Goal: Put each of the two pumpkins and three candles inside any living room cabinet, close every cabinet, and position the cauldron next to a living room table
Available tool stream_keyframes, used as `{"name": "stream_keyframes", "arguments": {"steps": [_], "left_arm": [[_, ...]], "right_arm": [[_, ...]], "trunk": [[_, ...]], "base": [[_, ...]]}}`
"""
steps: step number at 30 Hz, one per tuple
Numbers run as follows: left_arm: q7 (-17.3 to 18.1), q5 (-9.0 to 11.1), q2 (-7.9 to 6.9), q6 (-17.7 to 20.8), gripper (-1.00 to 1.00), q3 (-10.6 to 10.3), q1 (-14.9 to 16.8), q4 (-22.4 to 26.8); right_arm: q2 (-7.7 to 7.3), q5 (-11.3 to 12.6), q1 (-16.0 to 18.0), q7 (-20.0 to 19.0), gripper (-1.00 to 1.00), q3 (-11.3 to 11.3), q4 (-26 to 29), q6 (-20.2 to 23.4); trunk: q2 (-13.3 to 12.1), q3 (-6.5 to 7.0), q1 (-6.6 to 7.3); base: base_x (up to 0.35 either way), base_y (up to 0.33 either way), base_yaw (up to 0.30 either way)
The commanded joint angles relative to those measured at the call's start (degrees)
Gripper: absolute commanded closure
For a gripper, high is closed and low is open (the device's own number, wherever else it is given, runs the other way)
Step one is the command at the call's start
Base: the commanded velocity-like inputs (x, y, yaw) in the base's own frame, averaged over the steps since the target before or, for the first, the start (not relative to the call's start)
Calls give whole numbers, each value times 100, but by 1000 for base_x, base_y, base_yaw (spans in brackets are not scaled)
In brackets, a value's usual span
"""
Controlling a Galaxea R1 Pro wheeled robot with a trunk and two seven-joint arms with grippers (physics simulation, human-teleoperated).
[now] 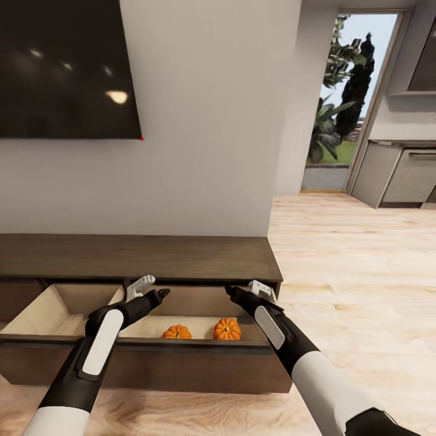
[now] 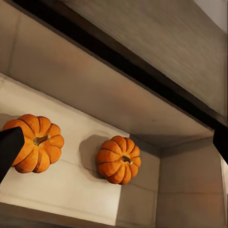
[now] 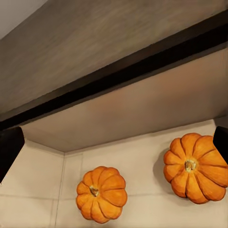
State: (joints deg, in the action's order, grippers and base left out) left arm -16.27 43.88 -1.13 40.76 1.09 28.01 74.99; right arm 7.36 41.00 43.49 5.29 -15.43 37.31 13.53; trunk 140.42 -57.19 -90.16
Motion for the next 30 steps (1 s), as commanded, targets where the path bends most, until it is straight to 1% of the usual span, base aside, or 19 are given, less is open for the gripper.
{"name": "stream_keyframes", "arguments": {"steps": [1,12,17,23,26,30], "left_arm": [[-47,60,-1,20,-100,1,3,7],[-43,60,-2,20,-100,5,3,7],[-43,68,-4,20,-100,5,3,7],[-43,68,-2,20,-100,5,3,7],[-43,69,-2,20,-100,5,3,18],[-43,69,4,20,-100,5,3,23]], "right_arm": [[-5,57,2,51,-100,-23,15,11],[-13,57,1,27,-100,-24,52,11],[-15,57,1,28,-100,-27,61,9],[-15,61,1,21,-100,-23,63,16],[-15,64,1,11,-100,-22,65,17],[-15,65,1,8,-100,-15,65,18]], "trunk": [[-39,13,24],[-480,210,265],[-681,300,375],[-921,412,507],[-1042,468,573],[-1202,540,661]], "base": [[-72,0,0],[-40,0,0],[-195,49,0],[-46,11,3],[-16,1,135],[-72,0,254]]}}
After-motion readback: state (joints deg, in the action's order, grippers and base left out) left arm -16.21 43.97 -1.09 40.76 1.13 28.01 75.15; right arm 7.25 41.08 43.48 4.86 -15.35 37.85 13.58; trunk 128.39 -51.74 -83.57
